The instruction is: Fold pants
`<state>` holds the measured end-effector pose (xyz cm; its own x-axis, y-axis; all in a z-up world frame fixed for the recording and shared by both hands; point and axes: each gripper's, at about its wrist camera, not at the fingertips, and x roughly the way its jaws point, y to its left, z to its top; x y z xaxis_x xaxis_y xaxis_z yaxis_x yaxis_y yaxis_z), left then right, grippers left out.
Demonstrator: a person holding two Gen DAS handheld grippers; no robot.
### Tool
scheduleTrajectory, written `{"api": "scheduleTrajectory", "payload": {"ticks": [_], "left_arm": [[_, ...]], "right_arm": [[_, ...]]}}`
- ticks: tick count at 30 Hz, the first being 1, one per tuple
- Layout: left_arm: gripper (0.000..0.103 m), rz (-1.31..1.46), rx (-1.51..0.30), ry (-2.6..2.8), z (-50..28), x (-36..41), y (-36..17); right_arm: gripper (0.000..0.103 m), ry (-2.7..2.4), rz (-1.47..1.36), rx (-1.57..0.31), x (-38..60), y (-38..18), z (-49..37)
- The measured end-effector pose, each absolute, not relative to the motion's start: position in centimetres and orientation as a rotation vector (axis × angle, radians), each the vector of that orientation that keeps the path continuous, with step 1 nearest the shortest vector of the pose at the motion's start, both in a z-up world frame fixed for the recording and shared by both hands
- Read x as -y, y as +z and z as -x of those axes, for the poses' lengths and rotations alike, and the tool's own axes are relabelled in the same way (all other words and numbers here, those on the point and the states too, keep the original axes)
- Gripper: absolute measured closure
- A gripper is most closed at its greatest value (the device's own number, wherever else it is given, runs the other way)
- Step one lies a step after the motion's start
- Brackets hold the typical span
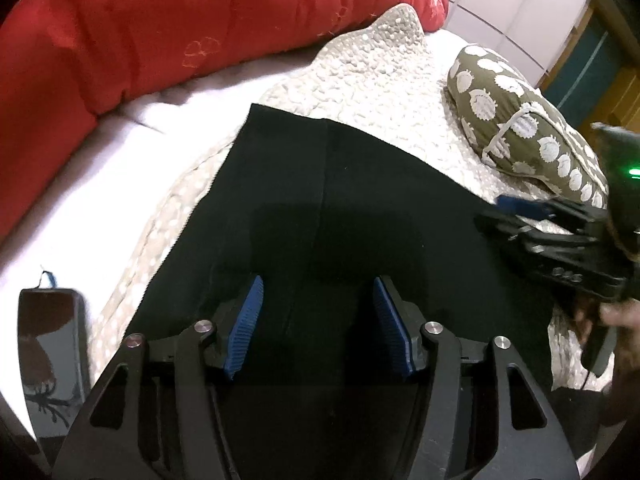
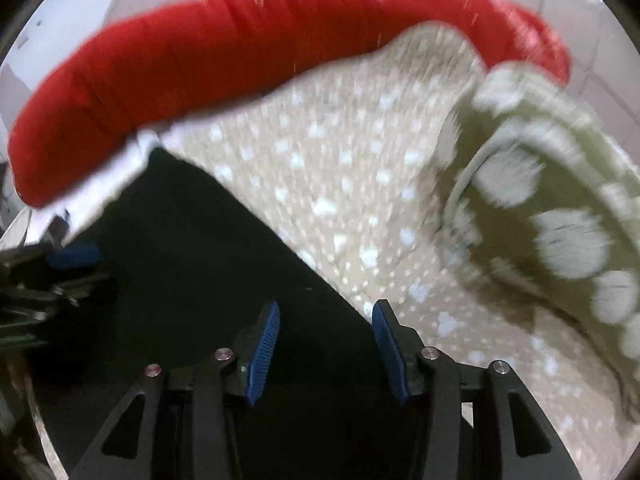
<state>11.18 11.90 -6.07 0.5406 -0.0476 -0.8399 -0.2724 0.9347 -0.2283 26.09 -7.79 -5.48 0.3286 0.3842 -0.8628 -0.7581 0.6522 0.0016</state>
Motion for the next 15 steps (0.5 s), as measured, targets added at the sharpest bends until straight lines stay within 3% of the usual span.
{"api": "scheduleTrajectory", "payload": {"ticks": [3,5,15], "left_arm": [[0.039,0.338,-0.989,0.136,-11.5,-11.6,-6.2],[0.039,0.329,-0.987,0.140,-11.5,-11.5,-6.1],[0.039,0.453,-0.844,0.315,-4.4,-17.4,-1.8]], "right_arm": [[0.058,0.800,0.410,-0.959,7.8,-5.9,-26.6],[0.098,0.794,0.384,-0.933,7.6,-5.5,-26.1],[0.098,0.814,0.319,-0.654,10.3,1.8,-11.2]]}}
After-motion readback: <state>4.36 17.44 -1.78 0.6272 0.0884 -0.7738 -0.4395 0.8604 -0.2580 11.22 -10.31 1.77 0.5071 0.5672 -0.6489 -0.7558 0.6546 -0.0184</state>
